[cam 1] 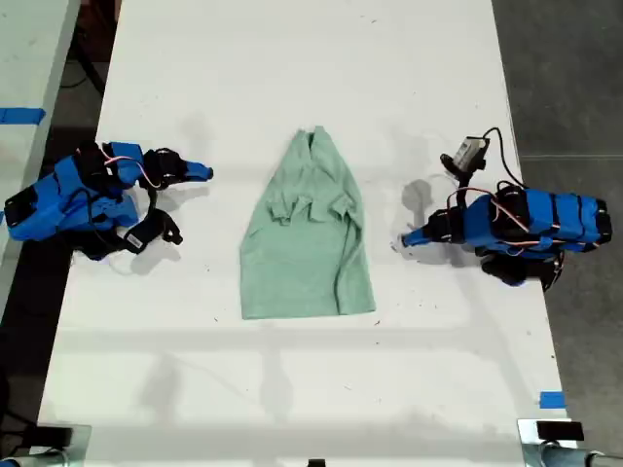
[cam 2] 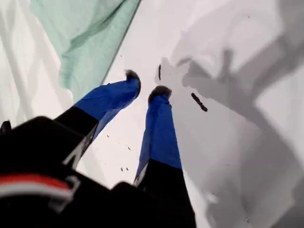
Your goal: Fold t shirt
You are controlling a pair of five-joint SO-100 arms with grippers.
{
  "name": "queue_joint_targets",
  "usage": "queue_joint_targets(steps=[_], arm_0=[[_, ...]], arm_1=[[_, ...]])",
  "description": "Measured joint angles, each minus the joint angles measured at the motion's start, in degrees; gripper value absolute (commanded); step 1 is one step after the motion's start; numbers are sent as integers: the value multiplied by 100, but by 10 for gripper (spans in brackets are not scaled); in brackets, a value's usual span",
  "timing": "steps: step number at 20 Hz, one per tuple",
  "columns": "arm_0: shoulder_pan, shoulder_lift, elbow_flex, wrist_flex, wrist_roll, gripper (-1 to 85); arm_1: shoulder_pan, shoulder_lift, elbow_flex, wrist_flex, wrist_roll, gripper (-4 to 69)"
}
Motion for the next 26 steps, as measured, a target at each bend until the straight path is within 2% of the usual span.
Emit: queue_joint_targets(steps=[1, 3, 7, 22, 26], arm_0=[[0, 0, 0, 0, -62, 38], [185, 0, 0, 0, -606, 38], [492, 0, 0, 0, -800, 38], [299, 0, 0, 0, -650, 39], [686, 0, 0, 0, -642, 39]], arm_1=[[35, 35, 0, 18, -79, 54], [185, 44, 9, 44, -246, 53], [290, 44, 9, 44, -387, 42], [308, 44, 9, 44, -466, 29], [308, 44, 9, 44, -466, 28]])
